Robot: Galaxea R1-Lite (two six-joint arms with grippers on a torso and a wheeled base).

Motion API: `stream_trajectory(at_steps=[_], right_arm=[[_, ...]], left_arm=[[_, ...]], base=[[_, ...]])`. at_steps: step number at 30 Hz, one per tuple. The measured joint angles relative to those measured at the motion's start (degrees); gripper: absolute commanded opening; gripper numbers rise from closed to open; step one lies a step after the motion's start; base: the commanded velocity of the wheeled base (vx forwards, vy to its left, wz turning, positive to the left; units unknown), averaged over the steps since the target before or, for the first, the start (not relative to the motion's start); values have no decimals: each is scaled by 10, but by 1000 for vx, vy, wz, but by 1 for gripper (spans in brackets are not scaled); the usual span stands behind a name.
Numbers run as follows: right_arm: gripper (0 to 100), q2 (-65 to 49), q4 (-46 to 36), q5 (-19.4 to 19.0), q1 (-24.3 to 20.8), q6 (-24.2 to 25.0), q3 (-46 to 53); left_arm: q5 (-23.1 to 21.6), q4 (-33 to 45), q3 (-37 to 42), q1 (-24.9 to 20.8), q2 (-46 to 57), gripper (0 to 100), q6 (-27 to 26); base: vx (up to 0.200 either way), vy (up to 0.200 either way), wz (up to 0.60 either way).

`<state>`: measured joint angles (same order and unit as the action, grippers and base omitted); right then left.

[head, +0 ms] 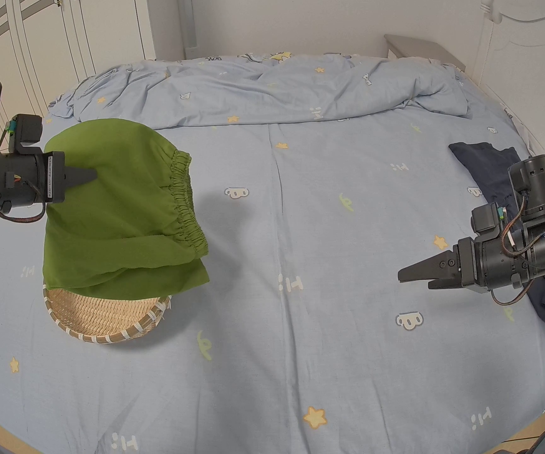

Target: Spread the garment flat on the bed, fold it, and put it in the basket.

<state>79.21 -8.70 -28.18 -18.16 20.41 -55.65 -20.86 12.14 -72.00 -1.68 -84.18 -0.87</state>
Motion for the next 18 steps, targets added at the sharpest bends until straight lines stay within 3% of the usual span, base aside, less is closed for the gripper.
stream_trajectory(at_steps=[18], right_arm=[[100,3,3,0,-22,0,10]], left_arm=[[1,3,56,110,-78,0,15]], base=[[0,0,0]])
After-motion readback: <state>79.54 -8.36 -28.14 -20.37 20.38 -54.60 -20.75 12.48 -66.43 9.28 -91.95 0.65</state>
